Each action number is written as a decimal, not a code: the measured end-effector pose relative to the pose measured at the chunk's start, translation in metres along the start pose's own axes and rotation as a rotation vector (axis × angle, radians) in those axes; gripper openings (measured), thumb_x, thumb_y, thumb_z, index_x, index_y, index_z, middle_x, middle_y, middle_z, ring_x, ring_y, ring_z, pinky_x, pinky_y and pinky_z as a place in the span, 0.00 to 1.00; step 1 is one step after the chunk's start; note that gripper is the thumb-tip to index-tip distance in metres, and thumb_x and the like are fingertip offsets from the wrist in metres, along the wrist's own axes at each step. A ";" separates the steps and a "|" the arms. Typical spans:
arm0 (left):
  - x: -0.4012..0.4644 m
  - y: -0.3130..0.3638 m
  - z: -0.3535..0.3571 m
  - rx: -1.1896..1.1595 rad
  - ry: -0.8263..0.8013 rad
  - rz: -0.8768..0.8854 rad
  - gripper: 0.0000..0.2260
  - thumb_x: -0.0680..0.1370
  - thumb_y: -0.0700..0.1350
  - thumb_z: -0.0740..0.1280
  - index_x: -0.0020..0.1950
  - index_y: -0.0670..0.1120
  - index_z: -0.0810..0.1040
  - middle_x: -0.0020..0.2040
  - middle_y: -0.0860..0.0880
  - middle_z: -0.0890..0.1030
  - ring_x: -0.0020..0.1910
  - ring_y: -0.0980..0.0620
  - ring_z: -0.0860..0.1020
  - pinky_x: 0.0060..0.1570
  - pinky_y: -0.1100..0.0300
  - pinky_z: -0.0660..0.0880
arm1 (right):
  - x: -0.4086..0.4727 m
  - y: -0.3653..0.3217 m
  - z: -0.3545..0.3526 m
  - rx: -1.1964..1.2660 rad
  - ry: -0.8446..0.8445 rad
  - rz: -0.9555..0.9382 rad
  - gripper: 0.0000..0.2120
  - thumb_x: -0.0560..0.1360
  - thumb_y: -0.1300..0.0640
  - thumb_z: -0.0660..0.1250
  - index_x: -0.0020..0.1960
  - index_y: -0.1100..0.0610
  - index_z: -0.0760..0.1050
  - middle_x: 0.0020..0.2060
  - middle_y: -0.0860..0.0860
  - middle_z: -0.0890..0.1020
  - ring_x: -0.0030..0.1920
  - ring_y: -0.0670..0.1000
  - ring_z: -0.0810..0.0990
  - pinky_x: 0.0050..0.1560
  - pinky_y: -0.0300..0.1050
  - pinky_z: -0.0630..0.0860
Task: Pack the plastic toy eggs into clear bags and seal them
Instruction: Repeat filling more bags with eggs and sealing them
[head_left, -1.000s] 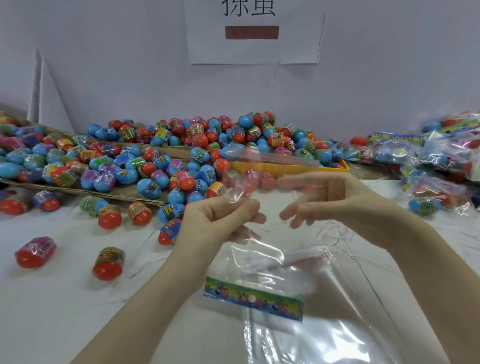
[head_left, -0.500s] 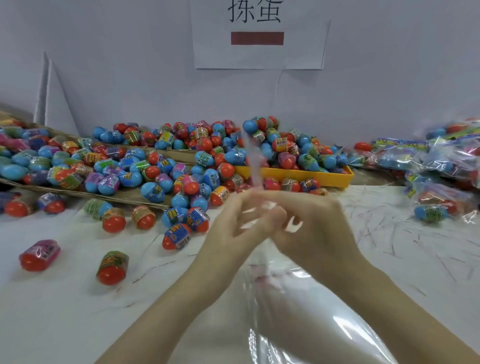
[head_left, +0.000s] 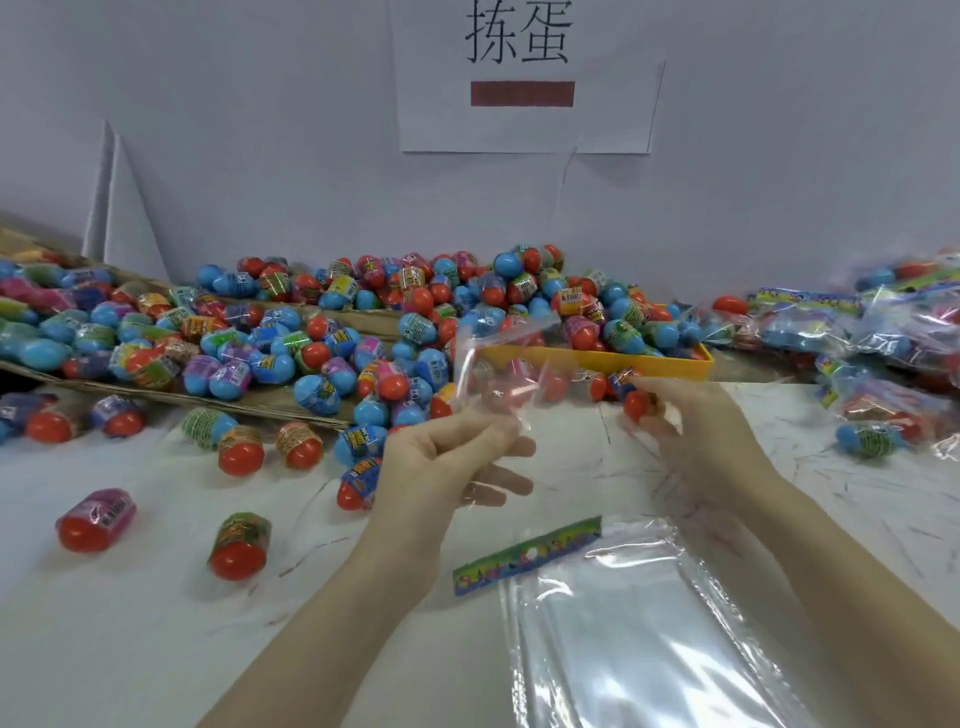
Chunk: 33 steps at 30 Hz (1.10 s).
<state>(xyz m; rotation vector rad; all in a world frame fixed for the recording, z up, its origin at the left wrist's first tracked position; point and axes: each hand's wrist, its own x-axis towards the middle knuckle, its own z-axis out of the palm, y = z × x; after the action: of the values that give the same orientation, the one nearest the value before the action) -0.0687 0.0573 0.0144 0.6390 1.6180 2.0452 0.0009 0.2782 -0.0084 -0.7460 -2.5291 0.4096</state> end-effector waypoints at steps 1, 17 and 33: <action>-0.001 0.000 0.000 0.002 -0.020 -0.002 0.07 0.62 0.46 0.70 0.37 0.46 0.83 0.34 0.48 0.84 0.27 0.54 0.80 0.26 0.69 0.72 | 0.000 0.003 0.004 -0.085 -0.025 -0.012 0.20 0.76 0.52 0.63 0.67 0.51 0.69 0.65 0.50 0.73 0.64 0.54 0.67 0.63 0.49 0.64; -0.004 0.001 0.006 0.051 -0.079 0.076 0.06 0.63 0.47 0.70 0.35 0.47 0.82 0.35 0.48 0.84 0.26 0.51 0.81 0.23 0.67 0.72 | -0.017 -0.057 -0.058 1.013 0.189 -0.218 0.15 0.62 0.51 0.74 0.45 0.45 0.74 0.40 0.44 0.83 0.42 0.44 0.81 0.44 0.35 0.77; -0.011 0.005 0.009 0.142 -0.186 0.256 0.12 0.62 0.44 0.70 0.45 0.48 0.82 0.41 0.53 0.85 0.33 0.54 0.83 0.29 0.69 0.73 | -0.045 -0.083 -0.076 0.367 0.043 -0.481 0.20 0.59 0.43 0.70 0.49 0.41 0.70 0.43 0.40 0.78 0.45 0.40 0.73 0.45 0.25 0.65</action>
<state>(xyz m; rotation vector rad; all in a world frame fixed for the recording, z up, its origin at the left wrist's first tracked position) -0.0545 0.0564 0.0198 1.1043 1.6514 1.9835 0.0377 0.1963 0.0740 -0.0054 -2.3873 0.6485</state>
